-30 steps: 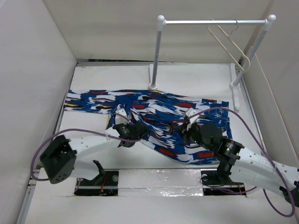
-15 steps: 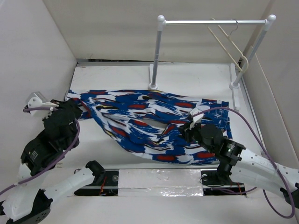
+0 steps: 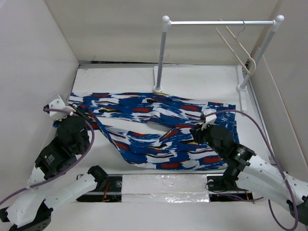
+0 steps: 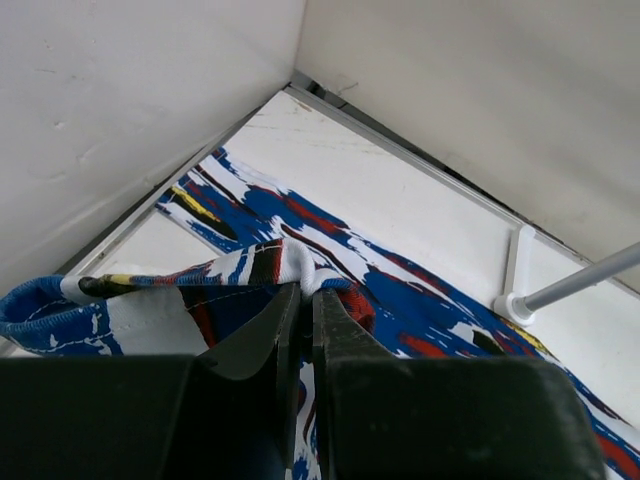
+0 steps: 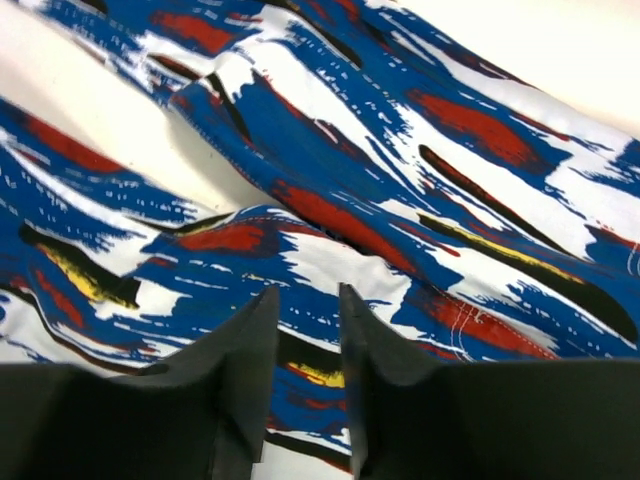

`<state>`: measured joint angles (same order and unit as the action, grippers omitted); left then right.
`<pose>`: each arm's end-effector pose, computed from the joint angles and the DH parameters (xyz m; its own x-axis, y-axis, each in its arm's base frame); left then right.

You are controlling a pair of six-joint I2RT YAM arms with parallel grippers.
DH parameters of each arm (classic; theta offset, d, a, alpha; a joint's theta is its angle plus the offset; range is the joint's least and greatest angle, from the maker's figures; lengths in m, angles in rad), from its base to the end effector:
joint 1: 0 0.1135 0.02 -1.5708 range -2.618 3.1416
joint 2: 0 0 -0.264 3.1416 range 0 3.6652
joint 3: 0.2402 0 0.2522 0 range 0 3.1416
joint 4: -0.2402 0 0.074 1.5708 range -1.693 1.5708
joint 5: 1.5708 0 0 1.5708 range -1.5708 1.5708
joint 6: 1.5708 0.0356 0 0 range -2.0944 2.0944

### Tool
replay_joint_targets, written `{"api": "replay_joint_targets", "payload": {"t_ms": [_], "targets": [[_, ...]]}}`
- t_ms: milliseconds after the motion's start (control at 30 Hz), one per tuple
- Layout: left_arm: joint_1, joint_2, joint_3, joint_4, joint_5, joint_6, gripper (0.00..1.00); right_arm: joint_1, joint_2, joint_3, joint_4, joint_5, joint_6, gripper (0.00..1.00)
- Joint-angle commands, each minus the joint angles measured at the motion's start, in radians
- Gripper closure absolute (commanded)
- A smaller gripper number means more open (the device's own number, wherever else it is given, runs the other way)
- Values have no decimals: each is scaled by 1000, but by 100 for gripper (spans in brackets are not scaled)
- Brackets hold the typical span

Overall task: Place the trousers on the hanger
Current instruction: Flatten out the trousers at the center of the board.

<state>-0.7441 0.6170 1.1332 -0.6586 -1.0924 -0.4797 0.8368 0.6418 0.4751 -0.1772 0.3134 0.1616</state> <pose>0.0785 -0.0293 0.4265 0.0618 -0.3457 -0.9363 -0.3451 0.8728 -0.3451 0.1164 0.1126 0.2537 -0.3053 -0.1099 -0.9459 -0.4689 0.8819 0.0489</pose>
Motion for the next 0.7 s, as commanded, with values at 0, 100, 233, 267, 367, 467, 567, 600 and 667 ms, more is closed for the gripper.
{"api": "replay_joint_targets", "payload": {"t_ms": [0,100,233,267,367,467,567,600,667], "targets": [[3,-7,-29,105,15,59,100,-7,22,0,76,-59,-10,67],[3,19,-41,146,72,47,100,-7,55,29,39,-21,9,100],[3,52,0,169,54,56,100,-45,30,20,-27,51,68,100],[3,43,13,175,45,64,100,-83,19,8,-31,79,87,98],[3,-9,13,212,52,82,100,-175,-17,-32,-39,116,147,62],[3,-72,-12,263,103,116,100,-333,-11,-64,19,26,159,45],[3,-108,-16,266,163,119,100,-496,51,-98,59,-54,203,44],[3,-112,-16,261,208,118,100,-536,70,-105,67,-98,217,44],[3,-132,-32,266,247,116,100,-654,116,-139,117,-132,228,44]]}}
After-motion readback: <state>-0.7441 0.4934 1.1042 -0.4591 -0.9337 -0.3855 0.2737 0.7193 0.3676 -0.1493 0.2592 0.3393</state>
